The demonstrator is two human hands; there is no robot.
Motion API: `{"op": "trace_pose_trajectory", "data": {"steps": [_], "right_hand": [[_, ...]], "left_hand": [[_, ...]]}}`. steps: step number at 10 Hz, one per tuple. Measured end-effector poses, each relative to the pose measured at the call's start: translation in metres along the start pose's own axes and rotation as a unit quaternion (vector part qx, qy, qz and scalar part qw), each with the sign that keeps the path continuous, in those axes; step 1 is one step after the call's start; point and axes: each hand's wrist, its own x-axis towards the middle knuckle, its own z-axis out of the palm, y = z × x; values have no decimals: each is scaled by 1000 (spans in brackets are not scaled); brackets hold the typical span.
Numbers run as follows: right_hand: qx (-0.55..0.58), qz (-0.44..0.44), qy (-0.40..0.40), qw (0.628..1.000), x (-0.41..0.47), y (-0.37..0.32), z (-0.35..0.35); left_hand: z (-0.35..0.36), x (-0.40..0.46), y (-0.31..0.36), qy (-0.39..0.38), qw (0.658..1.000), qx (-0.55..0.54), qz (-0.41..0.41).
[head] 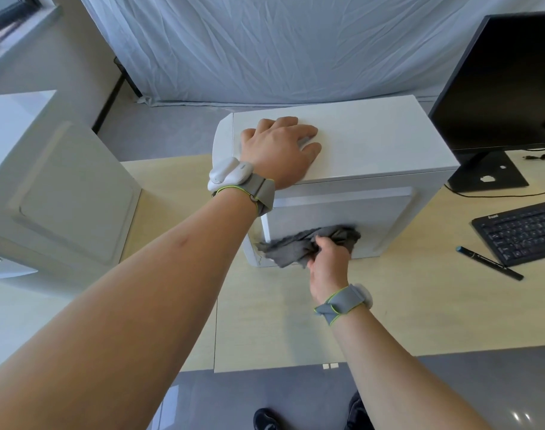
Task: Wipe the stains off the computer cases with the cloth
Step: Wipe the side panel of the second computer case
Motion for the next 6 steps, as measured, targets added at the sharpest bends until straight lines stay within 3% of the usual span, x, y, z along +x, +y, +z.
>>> {"op": "trace_pose_trajectory", "data": {"steps": [2, 3, 4, 5, 6], "right_hand": [[-136, -142, -59, 979, -47, 11, 30], [-143, -127, -79, 978, -43, 27, 29], [-94, -115, 67, 987, -21, 17, 11], [-103, 24, 140, 984, -3, -13, -25], [-380, 154, 102, 906, 10, -38, -48]], "left_hand": [[1, 0, 1, 2, 1000, 0, -2], [0, 0, 2, 0, 1000, -6, -1], [0, -2, 0, 1, 1000, -12, -2], [-1, -1, 1, 2, 1000, -9, -2], [0, 0, 0, 3, 1000, -5, -1]]}}
